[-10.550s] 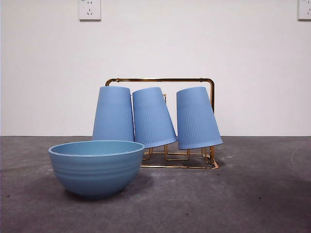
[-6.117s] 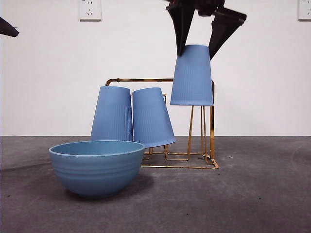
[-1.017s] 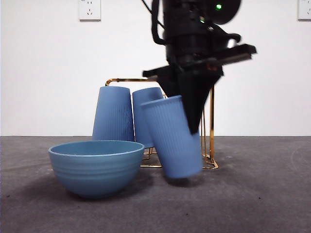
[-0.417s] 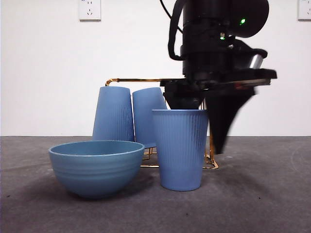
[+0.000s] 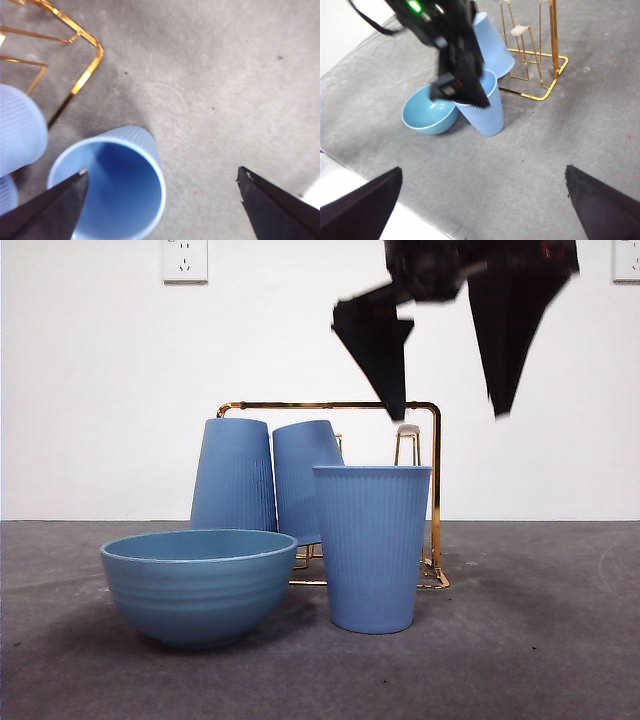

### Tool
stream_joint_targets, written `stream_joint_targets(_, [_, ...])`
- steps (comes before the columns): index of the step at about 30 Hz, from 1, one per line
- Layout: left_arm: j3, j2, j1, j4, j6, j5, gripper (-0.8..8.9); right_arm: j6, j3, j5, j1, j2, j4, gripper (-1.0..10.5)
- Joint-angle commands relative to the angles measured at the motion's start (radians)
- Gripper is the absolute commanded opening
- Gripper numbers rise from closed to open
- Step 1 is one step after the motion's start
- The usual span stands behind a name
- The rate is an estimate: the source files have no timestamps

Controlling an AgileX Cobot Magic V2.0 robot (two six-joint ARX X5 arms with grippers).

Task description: Right arm lift cup from the cupboard, then place it on the right of the bowl

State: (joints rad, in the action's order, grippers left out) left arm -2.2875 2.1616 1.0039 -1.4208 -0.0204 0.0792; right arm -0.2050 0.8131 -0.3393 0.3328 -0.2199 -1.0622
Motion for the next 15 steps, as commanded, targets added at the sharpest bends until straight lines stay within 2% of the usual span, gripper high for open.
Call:
stream_joint_targets(1, [0.008, -0.092, 0.013, -0.047, -0.015, 0.002, 4.79, 0.015, 0.014, 0.001, 0.003, 0.002, 0.007, 5.3])
stream_joint_targets(4, [0.131, -0.241, 0.013, -0.047, -0.015, 0.002, 4.79, 0.015, 0.013, 0.000, 0.003, 0.002, 0.007, 5.3])
stream_joint_targets(8, [0.378, -0.484, 0.009, -0.026, -0.028, 0.002, 4.79, 0.027, 0.013, -0.001, 0.003, 0.000, 0.007, 5.3])
stream_joint_targets(15, [0.959, -1.067, -0.046, 0.242, -0.132, 0.005, 4.77, 0.034, 0.013, -0.039, 0.003, 0.000, 0.006, 5.3])
